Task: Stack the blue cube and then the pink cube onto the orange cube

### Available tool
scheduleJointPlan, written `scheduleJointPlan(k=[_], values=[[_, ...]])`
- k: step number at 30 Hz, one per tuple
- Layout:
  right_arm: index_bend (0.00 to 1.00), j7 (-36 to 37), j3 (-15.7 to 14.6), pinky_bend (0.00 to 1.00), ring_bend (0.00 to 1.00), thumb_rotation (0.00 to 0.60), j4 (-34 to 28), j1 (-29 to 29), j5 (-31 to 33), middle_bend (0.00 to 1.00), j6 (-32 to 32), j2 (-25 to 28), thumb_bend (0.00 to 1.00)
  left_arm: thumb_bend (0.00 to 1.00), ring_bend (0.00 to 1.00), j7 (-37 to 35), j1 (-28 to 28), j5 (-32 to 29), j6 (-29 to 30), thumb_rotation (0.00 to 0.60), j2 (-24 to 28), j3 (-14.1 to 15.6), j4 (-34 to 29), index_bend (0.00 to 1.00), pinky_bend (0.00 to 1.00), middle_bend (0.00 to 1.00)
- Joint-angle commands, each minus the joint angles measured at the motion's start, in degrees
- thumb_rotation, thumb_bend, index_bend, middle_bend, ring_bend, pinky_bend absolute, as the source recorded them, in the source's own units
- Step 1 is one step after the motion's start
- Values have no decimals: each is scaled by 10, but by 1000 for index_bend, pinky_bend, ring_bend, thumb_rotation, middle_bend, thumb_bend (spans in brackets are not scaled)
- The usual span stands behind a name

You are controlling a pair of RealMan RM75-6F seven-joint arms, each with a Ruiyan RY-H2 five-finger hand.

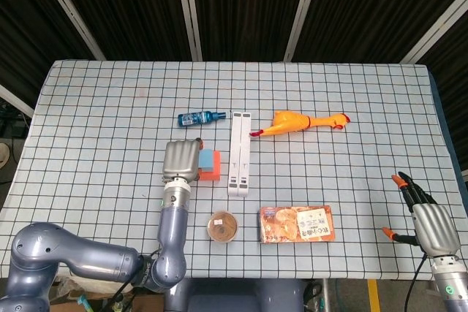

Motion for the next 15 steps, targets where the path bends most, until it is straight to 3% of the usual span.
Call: scheduleJointPlan(k=[1, 15], values=[[88, 1, 0, 289, 163, 600, 0, 0, 0, 58, 1, 0, 56, 342, 698, 4, -2, 0, 1, 600, -3, -1, 2, 359, 751, 843], [88, 1, 0, 289, 163, 600, 0, 0, -1, 58, 0, 0, 55, 342, 698, 26, -3, 0, 10, 600, 0, -4, 9, 360, 751, 843]])
